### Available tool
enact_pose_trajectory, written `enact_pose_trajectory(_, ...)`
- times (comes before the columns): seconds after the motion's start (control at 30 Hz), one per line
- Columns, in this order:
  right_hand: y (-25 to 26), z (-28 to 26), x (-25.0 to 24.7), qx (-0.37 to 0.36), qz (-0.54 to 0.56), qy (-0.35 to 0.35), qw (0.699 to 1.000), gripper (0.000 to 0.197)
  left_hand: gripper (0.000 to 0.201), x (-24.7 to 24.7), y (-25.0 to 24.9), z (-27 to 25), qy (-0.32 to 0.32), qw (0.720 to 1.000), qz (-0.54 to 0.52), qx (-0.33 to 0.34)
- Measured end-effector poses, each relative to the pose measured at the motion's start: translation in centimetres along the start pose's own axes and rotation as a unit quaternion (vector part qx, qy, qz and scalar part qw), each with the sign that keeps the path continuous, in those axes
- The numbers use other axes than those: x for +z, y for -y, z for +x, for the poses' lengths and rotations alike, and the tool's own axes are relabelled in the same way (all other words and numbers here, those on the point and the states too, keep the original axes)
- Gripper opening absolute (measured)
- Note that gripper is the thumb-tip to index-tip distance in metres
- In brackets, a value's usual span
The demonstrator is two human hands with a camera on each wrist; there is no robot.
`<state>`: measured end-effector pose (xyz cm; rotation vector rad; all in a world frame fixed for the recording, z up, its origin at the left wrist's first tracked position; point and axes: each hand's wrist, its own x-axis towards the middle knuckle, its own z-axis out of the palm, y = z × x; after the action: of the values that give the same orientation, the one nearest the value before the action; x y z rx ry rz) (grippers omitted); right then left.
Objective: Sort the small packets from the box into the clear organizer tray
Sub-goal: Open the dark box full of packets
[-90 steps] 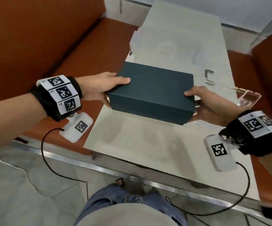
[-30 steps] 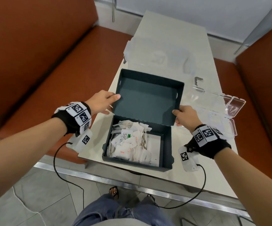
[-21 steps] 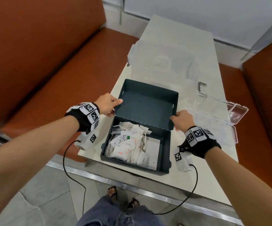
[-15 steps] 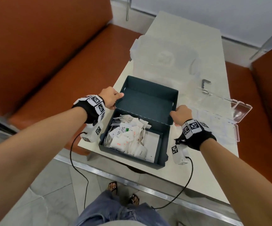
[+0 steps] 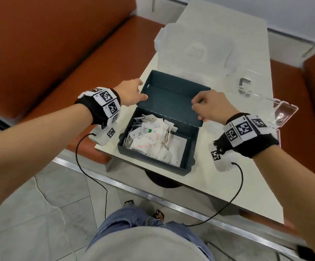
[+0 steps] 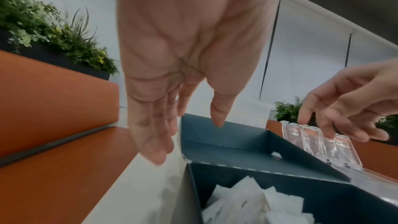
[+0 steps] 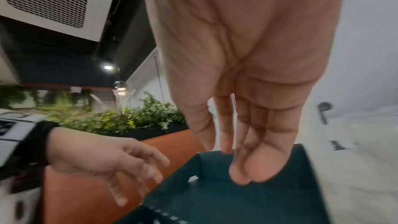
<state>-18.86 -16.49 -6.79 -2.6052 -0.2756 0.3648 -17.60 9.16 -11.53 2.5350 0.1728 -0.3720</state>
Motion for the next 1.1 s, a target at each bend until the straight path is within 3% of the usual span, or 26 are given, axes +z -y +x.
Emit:
enact_pose_trajectory(0.1,3.3,-0.2,2.7,-0.105,-0.108,0.111,0.982,0.028,0.06,0.4,0.8,-0.8,0.073,0.996,-0.022,-0.053)
enact_pose_trajectory(0.2,5.9,0.1,7.0,-0.189,-0.181,0.185,0.947,0.052,0.04,1.4,1.8,-1.5,0.135,0.985,-0.08,-0.069)
enact_pose_trajectory(0.27,6.7,0.2,9.6,-0.207,-0.242,0.227,0.921,0.075,0.027,2.1,2.4,-2.0,0.145,0.98,-0.116,-0.068)
enact_pose_trajectory(0.33,6.6,0.0,11.3,-0.196,-0.301,0.236,0.903,0.086,0.016,2.3,2.9,-2.4,0.142,0.977,-0.145,-0.065)
enact_pose_trajectory(0.43,6.0,0.0,11.9,-0.185,-0.317,0.216,0.905,0.078,0.013,2.3,3.4,-2.6,0.143,0.974,-0.167,-0.054)
enact_pose_trajectory(0.57,5.4,0.8,10.8,-0.181,-0.254,0.208,0.927,0.047,0.02,2.2,3.7,-2.6,0.152,0.969,-0.19,-0.053)
enact_pose_trajectory(0.83,4.9,0.1,10.2,-0.158,-0.169,0.187,0.955,0.039,0.034,2.4,3.9,-2.9,0.13,0.968,-0.206,-0.056)
enact_pose_trajectory(0.9,4.9,0.0,9.8,-0.145,-0.149,0.179,0.962,0.038,0.039,2.3,3.8,-2.8,0.119,0.976,-0.176,-0.047)
enact_pose_trajectory(1.07,4.2,-0.2,7.6,-0.101,-0.022,0.114,0.988,0.01,0.037,0.6,2.8,-2.6,0.069,0.998,0.011,0.004)
enact_pose_trajectory(1.1,4.0,-0.3,7.1,-0.088,-0.001,0.105,0.991,0.014,0.037,0.1,2.4,-2.5,0.047,0.998,0.037,0.018)
